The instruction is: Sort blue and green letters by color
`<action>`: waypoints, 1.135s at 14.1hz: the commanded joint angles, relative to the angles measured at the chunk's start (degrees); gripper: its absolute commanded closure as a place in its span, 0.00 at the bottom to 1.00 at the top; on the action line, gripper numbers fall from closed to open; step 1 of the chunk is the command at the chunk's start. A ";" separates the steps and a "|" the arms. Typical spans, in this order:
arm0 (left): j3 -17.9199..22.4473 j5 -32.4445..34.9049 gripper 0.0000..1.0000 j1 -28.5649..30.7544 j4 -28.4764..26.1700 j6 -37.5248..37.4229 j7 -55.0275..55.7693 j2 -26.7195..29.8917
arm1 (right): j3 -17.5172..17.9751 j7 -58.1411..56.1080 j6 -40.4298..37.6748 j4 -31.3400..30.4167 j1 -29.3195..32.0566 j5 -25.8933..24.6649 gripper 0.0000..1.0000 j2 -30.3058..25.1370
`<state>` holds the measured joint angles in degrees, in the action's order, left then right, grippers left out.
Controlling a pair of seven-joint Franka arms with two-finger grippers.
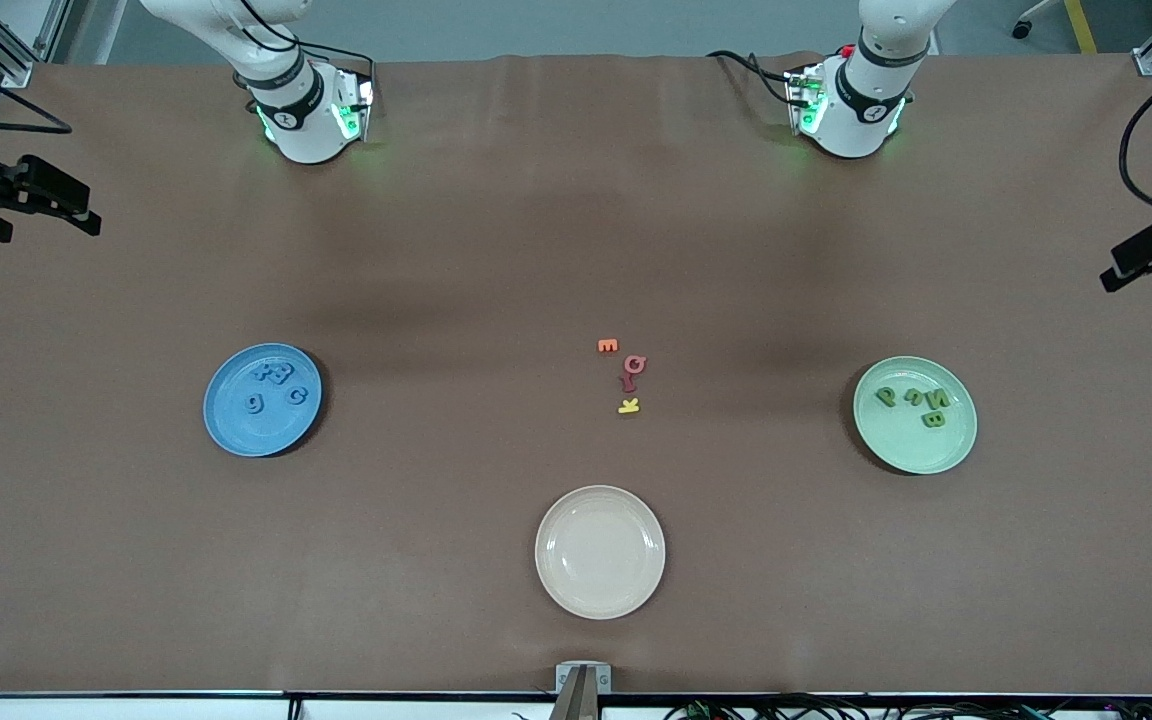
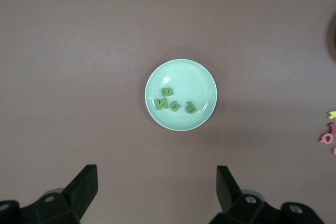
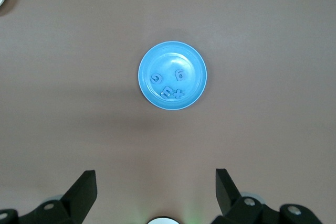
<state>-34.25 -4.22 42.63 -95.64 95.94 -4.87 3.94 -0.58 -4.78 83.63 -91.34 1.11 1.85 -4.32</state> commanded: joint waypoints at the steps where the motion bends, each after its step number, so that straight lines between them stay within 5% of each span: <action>1: 1.38 -1.05 0.01 -1.05 -0.33 -0.41 -2.07 0.63 | 0.76 -0.32 -0.13 -1.29 0.83 -0.53 0.00 -1.65; 3: 5.92 -0.70 0.01 -6.74 1.24 -0.23 -1.81 -0.60 | 0.76 -0.32 -0.13 -1.29 0.83 -0.53 0.00 -1.65; 11: 36.06 -0.61 0.01 -38.03 3.36 -0.23 -1.81 -2.54 | 0.76 -0.32 -0.13 -1.29 0.83 -1.06 0.00 -1.65; 16: 39.08 -0.43 0.01 -40.88 6.26 -0.23 -1.72 -4.90 | 0.76 -0.32 -0.13 -1.29 0.83 -1.06 0.00 -1.65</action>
<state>4.17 -4.30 1.85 -92.20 96.03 -5.80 1.27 -0.57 -4.78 83.62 -91.34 1.10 1.27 -4.33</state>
